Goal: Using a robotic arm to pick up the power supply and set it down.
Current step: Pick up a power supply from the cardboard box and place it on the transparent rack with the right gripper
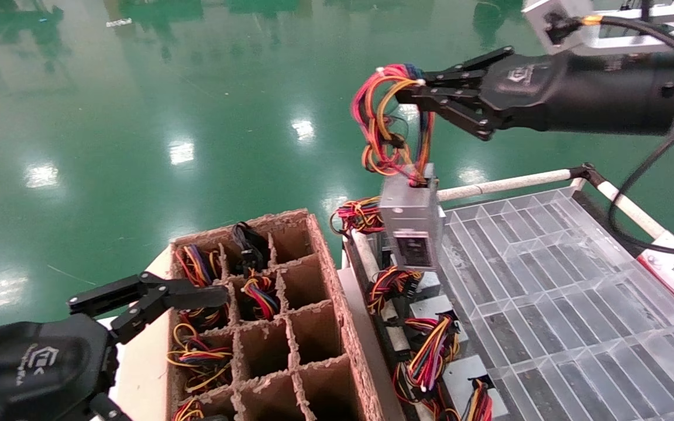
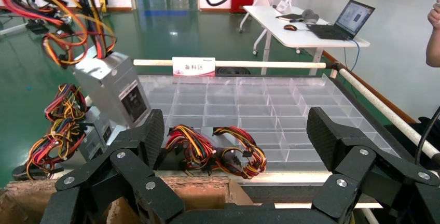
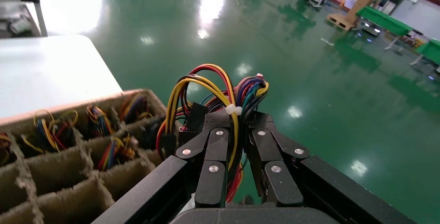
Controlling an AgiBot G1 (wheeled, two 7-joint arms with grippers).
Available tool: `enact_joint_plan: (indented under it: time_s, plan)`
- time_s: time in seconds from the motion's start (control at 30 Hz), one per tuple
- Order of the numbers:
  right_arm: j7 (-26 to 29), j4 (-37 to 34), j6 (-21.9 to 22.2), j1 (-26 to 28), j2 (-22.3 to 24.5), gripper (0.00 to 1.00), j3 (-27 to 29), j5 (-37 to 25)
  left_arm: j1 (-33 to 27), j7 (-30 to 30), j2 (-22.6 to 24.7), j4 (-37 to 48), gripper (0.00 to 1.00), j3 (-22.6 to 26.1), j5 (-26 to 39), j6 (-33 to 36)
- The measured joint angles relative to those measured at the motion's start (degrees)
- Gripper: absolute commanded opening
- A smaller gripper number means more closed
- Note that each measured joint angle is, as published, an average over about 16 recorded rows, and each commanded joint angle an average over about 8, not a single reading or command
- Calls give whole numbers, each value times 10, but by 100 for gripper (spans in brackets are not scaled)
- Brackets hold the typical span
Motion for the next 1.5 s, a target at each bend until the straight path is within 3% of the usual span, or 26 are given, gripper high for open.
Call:
enact_joint_plan:
  time_s: [0.53, 1.07, 1.5]
  plan:
    - [-59, -24, 34, 42, 20, 0, -51, -81, 0, 0, 0, 0, 100, 0, 0, 0]
    - [-92, -52, 79, 22, -14, 0, -77, -119, 0, 0, 0, 0, 100, 0, 0, 0]
    - [-105, -75, 174, -23, -53, 0, -71, -111, 0, 0, 0, 0, 100, 0, 0, 0]
